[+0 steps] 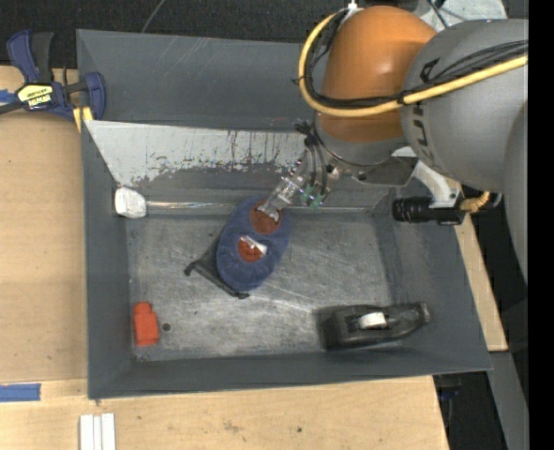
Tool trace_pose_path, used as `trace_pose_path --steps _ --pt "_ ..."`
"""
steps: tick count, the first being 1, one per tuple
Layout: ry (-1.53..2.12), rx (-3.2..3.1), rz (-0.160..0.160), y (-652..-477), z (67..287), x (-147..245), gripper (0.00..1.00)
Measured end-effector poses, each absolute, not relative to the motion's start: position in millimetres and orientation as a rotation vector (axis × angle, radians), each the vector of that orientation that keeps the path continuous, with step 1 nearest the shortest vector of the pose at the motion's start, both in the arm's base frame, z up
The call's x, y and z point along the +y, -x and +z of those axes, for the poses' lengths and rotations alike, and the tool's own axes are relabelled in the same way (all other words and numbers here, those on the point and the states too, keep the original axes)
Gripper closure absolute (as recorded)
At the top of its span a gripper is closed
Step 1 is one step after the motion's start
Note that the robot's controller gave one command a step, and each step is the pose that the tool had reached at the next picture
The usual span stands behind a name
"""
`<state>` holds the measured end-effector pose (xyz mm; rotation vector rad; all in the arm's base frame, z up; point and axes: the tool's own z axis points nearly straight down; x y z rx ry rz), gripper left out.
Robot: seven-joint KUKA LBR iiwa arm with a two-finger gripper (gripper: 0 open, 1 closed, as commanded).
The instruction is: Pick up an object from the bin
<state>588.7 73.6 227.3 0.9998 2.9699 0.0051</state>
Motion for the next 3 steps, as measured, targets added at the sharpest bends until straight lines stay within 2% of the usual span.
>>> trace_pose_path --steps 1,2,3 --pt "-0.999 2.976 0.0 -587.2 224 74 0.0" --pt "-0.634 3.05 0.004 -557.4 84 102 0.0" --pt "-0.636 3.046 0.007 -559.1 87 102 1.0"
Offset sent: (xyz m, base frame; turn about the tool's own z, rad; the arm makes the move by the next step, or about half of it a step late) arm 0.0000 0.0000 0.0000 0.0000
